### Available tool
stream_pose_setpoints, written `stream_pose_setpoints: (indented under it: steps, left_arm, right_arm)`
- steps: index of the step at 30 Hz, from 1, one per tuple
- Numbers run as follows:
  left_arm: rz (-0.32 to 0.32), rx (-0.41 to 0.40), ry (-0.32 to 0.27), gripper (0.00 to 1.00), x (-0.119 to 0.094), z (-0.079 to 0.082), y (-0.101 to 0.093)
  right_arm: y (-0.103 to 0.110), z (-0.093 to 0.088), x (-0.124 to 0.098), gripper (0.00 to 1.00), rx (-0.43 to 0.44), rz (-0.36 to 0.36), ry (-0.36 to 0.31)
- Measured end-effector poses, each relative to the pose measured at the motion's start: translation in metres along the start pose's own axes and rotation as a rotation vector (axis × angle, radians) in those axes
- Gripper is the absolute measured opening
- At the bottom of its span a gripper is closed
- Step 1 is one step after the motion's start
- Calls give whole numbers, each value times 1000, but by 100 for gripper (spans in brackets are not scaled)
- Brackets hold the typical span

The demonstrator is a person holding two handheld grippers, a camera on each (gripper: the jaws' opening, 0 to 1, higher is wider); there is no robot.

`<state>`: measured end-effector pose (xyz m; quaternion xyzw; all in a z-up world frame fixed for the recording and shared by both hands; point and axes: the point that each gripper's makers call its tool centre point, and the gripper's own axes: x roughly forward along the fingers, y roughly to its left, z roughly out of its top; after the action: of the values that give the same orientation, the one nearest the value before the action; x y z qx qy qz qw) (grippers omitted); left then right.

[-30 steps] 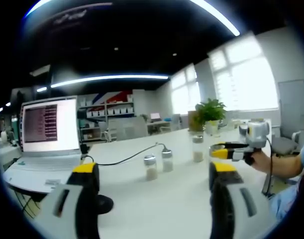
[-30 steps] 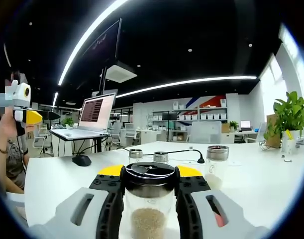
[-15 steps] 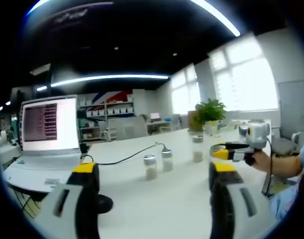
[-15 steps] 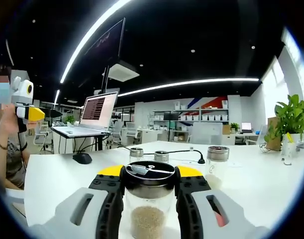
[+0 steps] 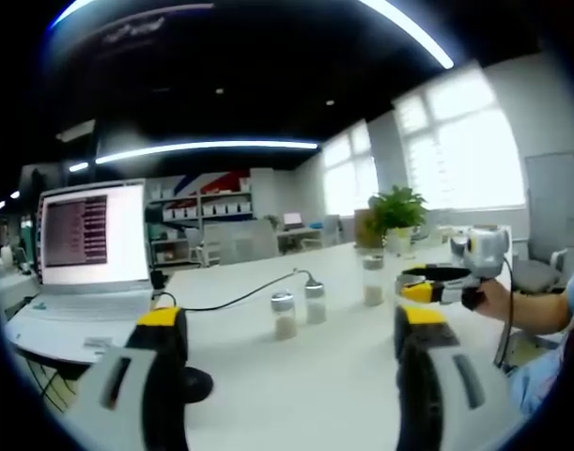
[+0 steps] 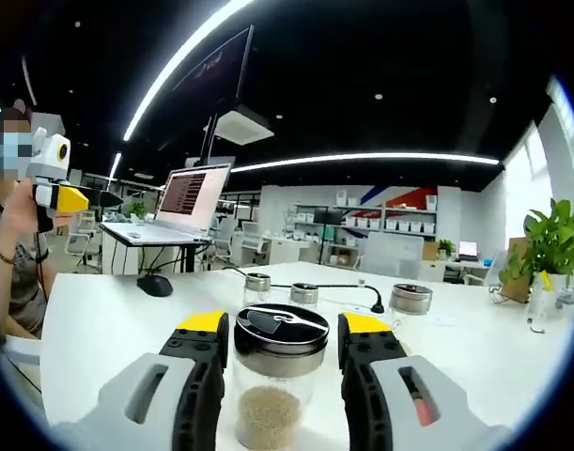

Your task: Rotate the seasoning bottle until the label or dispensing opening points toward the visible target arrow and the bottle remains upright within the marked orientation range

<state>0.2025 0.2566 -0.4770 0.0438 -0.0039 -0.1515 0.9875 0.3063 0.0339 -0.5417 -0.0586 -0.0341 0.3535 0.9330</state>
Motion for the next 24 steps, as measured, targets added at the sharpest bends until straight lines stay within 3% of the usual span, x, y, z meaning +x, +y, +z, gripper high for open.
stream_pose_setpoints:
  steps: [4,7,11,18,24]
  left_arm:
    - [2,-2,-3,97,0,0,1]
    - [3,0,-3,97,0,1,2]
    - [4,-1,-5,97,-1,1,2]
    - [4,-1,-7,97,-2,1,2]
    - [3,0,-8,97,-2,2,2]
  right_arm:
    - [-4,-8,2,74,55,-22,43]
    - [-5,-13,1,83,120,-46,58]
    - [-9,-12,-2,89,185,-103,38]
    - [-7,-14,-5,98,224,-184,45]
    - [-1,-15,-4,98,233,-246,37]
